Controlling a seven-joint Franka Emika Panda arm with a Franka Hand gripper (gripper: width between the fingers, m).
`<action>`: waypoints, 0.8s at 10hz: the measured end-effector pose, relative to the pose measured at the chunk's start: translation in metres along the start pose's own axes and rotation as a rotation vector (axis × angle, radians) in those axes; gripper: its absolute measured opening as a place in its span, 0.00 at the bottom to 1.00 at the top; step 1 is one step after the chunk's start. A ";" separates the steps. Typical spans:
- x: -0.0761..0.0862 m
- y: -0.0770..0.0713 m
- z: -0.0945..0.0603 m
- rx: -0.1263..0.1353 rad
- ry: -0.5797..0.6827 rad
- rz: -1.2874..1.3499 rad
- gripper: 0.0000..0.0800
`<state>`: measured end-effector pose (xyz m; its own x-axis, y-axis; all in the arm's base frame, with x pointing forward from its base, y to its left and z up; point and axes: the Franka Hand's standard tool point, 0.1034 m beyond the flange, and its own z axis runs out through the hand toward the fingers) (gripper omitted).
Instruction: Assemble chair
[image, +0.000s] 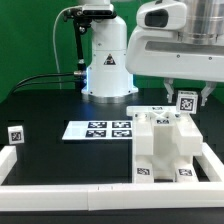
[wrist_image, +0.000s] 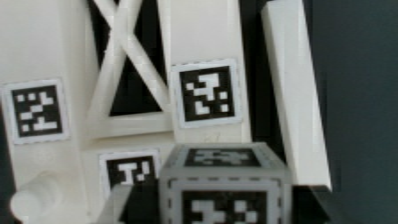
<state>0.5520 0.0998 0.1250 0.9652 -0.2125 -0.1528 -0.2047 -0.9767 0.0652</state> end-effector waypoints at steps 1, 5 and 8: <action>0.001 0.000 0.001 0.000 0.004 0.000 0.35; 0.003 0.004 0.005 -0.002 0.002 0.003 0.35; 0.004 0.004 0.006 0.001 0.013 0.004 0.35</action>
Offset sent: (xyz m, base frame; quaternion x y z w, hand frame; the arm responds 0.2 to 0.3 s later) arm 0.0024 -0.0070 -0.0056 0.0168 0.0122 -0.0035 0.9998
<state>0.5545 0.0947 0.1189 0.9664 -0.2157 -0.1396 -0.2084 -0.9759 0.0647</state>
